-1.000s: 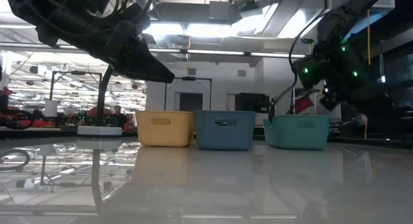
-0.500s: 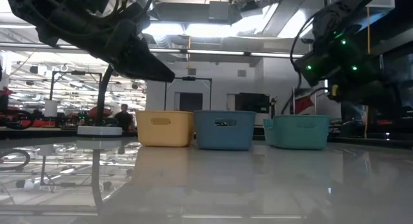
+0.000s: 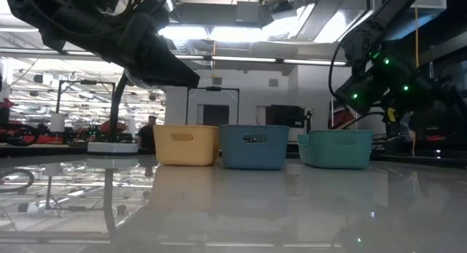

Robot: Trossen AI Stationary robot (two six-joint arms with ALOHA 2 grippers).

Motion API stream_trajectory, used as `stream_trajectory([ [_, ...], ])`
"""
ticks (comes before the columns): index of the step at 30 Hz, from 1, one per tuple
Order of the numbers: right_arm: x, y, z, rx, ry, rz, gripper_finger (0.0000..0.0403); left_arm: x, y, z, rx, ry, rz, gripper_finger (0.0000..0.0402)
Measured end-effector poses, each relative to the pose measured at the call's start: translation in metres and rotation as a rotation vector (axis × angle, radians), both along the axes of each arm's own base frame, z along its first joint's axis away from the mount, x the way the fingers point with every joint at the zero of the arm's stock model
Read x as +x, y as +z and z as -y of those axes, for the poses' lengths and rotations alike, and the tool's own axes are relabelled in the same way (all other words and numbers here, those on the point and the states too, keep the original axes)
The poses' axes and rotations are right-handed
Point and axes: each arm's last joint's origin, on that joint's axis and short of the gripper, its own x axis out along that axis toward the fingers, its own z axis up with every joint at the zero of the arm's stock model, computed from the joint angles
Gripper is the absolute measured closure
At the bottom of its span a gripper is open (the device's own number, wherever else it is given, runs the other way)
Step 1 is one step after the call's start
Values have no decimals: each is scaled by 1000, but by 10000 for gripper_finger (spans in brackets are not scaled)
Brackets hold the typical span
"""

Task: Sort batteries
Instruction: Put the black battery into the green bin

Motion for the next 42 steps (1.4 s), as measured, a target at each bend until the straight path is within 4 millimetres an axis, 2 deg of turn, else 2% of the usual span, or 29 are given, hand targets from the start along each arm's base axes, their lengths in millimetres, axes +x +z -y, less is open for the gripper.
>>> stream_trajectory([
  [6, 0, -13, -3, 220, 116, 66, 178, 0, 0, 0, 0, 1, -1, 245],
  [13, -6, -23, -8, 356, 181, 129, 178, 0, 0, 0, 7, -1, -3, 245],
  [22, -2, -29, -8, 408, 217, 232, 178, 0, 0, 0, 7, -1, -4, 245],
  [28, 6, -34, -7, 427, 202, 368, 178, 0, 0, 0, 7, 0, -4, 245],
  [42, -4, -45, -12, 424, 180, 351, 178, 0, 0, 0, 5, 1, -3, 245],
])
